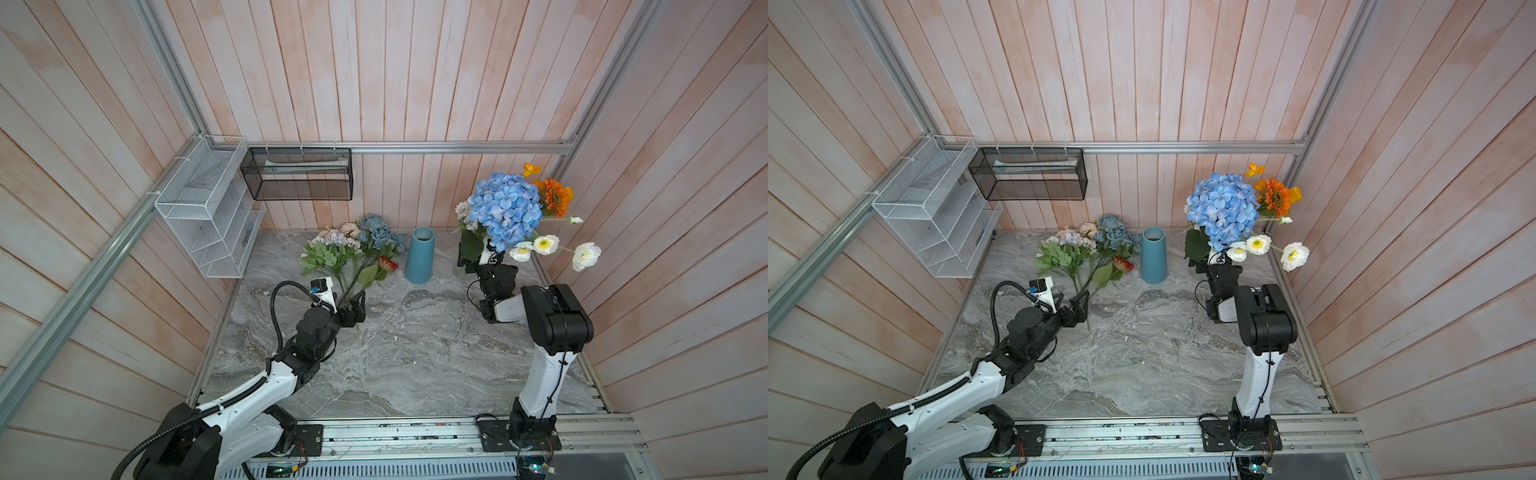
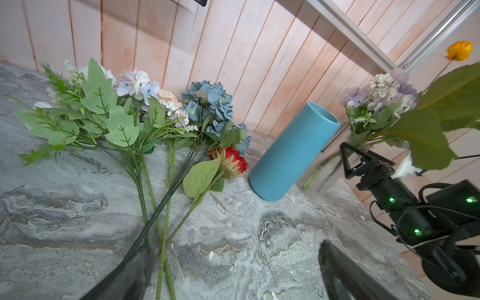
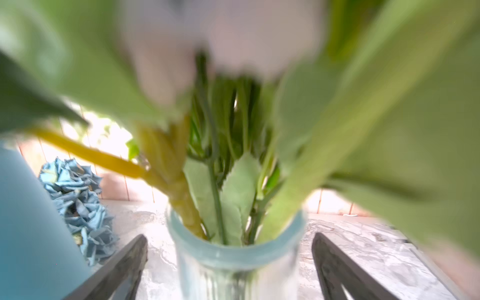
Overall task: Arrange the flowers into the vase
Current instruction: 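Release the glass vase, reach right gripper to teal vase while left nears flowers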
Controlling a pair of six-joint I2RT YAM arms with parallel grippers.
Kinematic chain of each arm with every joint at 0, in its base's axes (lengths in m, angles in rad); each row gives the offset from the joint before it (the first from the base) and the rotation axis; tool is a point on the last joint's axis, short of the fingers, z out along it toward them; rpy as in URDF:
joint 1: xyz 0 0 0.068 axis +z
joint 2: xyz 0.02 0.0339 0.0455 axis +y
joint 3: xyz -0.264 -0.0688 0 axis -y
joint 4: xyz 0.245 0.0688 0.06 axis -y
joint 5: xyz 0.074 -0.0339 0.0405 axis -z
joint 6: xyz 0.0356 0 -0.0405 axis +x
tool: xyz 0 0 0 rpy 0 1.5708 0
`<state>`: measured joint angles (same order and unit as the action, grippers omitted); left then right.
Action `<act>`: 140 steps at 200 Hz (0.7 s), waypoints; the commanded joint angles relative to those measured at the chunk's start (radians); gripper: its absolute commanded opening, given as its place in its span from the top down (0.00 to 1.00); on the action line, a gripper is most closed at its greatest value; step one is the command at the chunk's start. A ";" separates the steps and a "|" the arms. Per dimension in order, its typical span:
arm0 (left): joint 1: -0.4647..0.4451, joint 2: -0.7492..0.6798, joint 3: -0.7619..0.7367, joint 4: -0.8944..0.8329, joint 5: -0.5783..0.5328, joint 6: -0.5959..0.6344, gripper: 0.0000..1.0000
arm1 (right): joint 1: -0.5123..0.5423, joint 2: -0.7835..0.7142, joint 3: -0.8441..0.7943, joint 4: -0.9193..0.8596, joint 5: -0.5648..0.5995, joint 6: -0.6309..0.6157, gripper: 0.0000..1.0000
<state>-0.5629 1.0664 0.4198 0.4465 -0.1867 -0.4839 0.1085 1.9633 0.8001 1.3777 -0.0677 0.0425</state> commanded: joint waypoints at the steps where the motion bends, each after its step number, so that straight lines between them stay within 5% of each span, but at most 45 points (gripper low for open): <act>1: 0.006 0.020 0.026 0.050 0.016 -0.011 0.00 | 0.004 -0.061 -0.071 0.051 0.009 0.014 0.02; 74: 0.005 0.038 0.041 0.071 0.037 -0.005 0.00 | 0.042 -0.225 -0.086 -0.248 0.011 0.084 0.02; 140: 0.017 0.032 0.005 0.079 0.021 0.001 0.00 | 0.240 -0.339 -0.194 -0.281 0.078 0.110 0.02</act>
<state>-0.5579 1.1088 0.4381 0.4980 -0.1608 -0.4904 0.2932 1.6440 0.6403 1.1175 -0.0196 0.1322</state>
